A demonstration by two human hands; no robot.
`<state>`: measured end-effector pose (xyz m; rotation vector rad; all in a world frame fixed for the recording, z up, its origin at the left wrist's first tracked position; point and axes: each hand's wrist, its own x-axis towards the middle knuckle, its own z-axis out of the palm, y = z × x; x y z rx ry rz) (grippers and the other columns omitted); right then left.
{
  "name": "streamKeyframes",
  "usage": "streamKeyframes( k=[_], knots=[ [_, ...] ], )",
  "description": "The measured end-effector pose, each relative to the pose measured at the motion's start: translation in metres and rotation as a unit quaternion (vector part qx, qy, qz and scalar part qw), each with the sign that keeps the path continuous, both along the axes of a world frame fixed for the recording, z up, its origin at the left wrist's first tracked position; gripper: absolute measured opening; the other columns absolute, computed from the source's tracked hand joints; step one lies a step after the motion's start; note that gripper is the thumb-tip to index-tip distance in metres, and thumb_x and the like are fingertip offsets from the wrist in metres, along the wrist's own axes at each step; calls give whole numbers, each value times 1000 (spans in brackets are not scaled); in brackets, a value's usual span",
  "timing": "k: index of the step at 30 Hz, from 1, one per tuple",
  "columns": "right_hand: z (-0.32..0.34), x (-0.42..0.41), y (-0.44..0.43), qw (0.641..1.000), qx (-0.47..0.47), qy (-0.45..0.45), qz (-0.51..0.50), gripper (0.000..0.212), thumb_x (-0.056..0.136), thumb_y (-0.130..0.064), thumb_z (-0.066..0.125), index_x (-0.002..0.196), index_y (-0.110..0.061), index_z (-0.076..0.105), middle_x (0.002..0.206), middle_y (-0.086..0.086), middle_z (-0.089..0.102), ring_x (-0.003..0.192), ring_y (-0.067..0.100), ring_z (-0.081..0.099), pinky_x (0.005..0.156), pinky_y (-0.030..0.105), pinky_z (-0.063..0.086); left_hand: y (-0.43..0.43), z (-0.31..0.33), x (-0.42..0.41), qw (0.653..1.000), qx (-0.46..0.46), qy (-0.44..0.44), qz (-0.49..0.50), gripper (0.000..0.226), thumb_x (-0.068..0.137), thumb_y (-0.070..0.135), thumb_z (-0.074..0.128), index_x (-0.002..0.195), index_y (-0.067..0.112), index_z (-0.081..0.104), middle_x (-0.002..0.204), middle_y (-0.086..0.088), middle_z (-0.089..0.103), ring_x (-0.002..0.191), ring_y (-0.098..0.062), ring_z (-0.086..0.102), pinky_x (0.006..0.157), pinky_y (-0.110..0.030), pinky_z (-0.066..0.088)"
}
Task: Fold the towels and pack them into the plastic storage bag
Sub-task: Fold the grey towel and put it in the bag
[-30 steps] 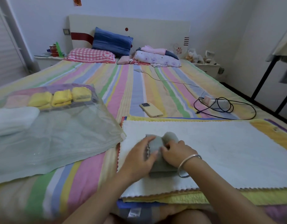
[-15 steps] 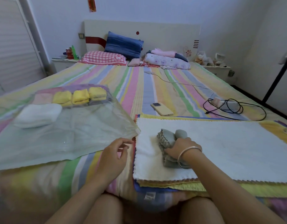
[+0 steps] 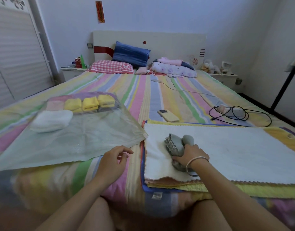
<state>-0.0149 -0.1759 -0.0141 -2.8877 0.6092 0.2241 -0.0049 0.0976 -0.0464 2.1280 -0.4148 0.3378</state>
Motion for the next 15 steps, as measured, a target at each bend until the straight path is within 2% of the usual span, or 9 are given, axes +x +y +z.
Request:
streamKeyframes(
  k=[5, 9, 12, 15],
  knots=[
    [-6, -9, -4, 999, -26, -25, 15, 56, 81, -56, 59, 122, -21, 45, 123, 9, 45, 110, 29, 50, 77, 37, 45, 20, -3, 4, 998, 62, 0, 25, 41, 88, 1, 53, 83, 41, 63, 94, 19, 67, 88, -4, 63, 80, -30, 53],
    [-8, -11, -1, 997, -41, -57, 9, 52, 82, -51, 60, 122, -21, 46, 121, 8, 45, 108, 28, 52, 76, 36, 47, 44, -3, 3, 991, 111, -11, 69, 38, 86, 3, 55, 83, 40, 62, 92, 19, 65, 85, -2, 61, 81, -32, 52],
    [-6, -6, 1, 998, -31, -45, 6, 58, 81, -60, 55, 123, -20, 47, 124, 10, 45, 112, 30, 49, 82, 39, 45, 64, -1, 2, 988, 119, 0, 98, 36, 87, 5, 55, 83, 40, 62, 90, 22, 63, 83, 0, 60, 80, -30, 51],
    [-5, -2, 8, 999, -42, -29, -11, 77, 73, -77, 51, 127, -21, 46, 127, 9, 44, 116, 31, 45, 86, 42, 41, 77, -1, 4, 985, 130, 21, 112, 32, 88, 6, 53, 86, 35, 66, 94, 19, 64, 86, -4, 60, 79, -29, 49]
  ],
)
